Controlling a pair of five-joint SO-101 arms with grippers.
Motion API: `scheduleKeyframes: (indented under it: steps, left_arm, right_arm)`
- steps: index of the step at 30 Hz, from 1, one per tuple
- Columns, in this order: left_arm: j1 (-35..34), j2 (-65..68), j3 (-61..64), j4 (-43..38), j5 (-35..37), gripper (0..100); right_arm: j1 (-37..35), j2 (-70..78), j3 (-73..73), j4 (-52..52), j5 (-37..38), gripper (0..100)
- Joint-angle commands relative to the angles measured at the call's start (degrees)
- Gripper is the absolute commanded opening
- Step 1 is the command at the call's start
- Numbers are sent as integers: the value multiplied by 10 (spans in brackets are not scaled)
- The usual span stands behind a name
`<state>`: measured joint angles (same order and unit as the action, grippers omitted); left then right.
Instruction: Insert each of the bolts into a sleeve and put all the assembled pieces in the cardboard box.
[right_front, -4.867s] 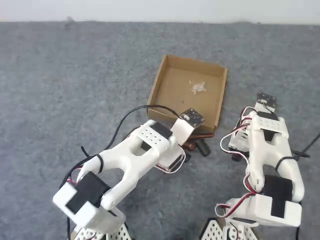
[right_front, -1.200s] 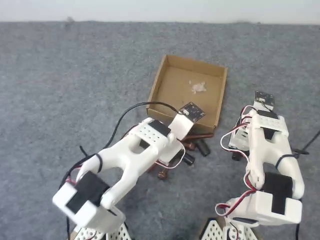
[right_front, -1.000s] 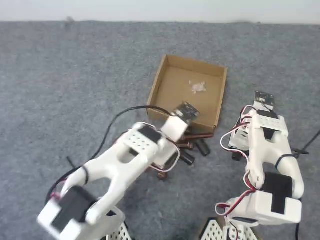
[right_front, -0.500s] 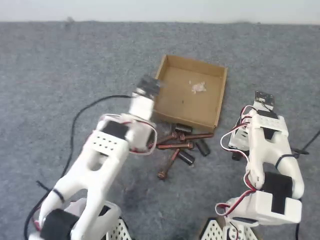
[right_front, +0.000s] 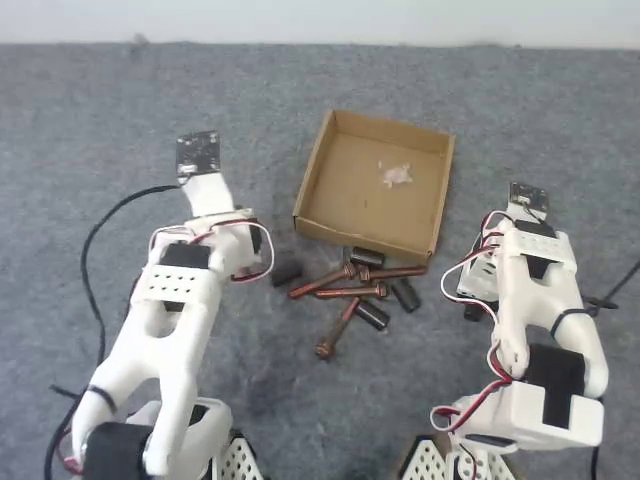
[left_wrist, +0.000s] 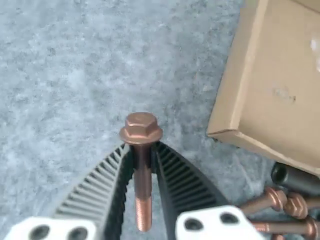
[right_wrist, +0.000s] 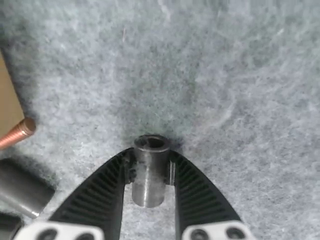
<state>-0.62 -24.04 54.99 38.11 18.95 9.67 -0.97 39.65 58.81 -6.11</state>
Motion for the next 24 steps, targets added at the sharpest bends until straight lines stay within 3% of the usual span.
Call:
scheduleKeyframes:
  steps: [1,6,14,24]
  left_arm:
    - [-7,-25,-7,-15,7,11]
    - [-7,-17,-29,29,8,11]
    - [-25,150,-142,42,6,11]
    - [-24,238,-206,74,5,13]
  right_arm:
    - [-5,-4,-27,0,8,6]
    - [-5,-4,-26,0,8,6]
    - [-5,-4,-26,0,8,6]
    - [-6,-4,-26,0,8,6]
